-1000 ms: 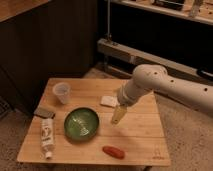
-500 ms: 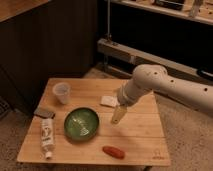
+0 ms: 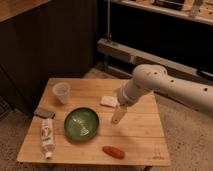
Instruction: Place the pepper on the white sponge
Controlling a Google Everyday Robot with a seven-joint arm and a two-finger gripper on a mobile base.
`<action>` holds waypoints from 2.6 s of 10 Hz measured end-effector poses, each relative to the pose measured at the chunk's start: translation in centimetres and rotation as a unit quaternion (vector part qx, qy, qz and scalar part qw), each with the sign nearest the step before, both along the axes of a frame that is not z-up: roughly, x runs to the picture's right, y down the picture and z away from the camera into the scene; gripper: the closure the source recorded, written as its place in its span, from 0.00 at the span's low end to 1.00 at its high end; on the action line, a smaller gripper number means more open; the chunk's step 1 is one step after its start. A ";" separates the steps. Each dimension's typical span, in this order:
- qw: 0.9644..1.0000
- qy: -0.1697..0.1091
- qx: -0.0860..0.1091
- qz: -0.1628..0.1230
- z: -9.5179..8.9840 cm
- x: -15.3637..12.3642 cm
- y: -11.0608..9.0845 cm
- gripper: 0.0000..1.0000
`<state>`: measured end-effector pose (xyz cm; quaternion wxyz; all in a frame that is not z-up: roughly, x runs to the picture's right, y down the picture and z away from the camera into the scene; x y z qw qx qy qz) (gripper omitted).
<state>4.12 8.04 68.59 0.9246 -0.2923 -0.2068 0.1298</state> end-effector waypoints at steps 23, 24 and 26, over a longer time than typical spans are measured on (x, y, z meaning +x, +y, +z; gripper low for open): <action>0.997 -0.054 -0.043 -0.029 -1.7 -4.8 11.9 0.10; 0.997 -0.057 -0.039 -0.031 -1.8 -4.5 12.4 0.10; 0.997 -0.065 -0.037 -0.028 -1.8 -4.8 13.0 0.10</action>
